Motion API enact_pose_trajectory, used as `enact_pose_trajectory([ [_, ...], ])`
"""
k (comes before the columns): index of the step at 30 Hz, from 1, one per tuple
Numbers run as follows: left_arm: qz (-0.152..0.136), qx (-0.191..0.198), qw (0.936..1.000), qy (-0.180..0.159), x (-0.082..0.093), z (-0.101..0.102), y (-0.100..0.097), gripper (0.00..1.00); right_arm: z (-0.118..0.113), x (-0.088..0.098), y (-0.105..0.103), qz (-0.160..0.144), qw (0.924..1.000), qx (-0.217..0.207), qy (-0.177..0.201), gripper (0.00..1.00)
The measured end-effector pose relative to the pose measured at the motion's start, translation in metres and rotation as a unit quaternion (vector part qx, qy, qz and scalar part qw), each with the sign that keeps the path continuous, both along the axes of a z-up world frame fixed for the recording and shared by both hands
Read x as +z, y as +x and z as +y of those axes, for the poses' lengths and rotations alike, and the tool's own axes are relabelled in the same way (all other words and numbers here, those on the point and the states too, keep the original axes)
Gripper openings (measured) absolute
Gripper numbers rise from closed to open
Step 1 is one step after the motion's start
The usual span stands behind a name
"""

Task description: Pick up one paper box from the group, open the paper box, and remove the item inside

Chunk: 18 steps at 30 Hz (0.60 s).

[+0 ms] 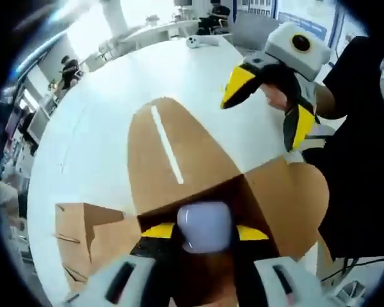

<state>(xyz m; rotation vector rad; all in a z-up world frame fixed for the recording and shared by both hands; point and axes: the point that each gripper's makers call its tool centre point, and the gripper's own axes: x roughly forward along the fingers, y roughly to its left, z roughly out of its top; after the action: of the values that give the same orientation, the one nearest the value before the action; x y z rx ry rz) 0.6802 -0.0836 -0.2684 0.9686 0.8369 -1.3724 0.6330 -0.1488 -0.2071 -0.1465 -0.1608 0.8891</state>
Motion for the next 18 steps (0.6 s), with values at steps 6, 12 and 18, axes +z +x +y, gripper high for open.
enact_pose_trajectory([
  [6, -0.058, 0.019, 0.9972, -0.042, 0.023, 0.014, 0.009, 0.35, 0.002, 0.002, 0.0, 0.0, 1.0, -0.001, 0.002, 0.35],
  [12, -0.07, 0.059, 0.9841, -0.152, 0.046, 0.017, 0.0, 0.35, 0.004, 0.005, 0.0, 0.0, 1.0, -0.001, 0.007, 0.34],
  [18, -0.048, 0.145, 0.9364, -0.316, 0.07, 0.009, -0.009, 0.35, 0.008, 0.006, 0.001, 0.0, 1.0, -0.001, 0.003, 0.34],
])
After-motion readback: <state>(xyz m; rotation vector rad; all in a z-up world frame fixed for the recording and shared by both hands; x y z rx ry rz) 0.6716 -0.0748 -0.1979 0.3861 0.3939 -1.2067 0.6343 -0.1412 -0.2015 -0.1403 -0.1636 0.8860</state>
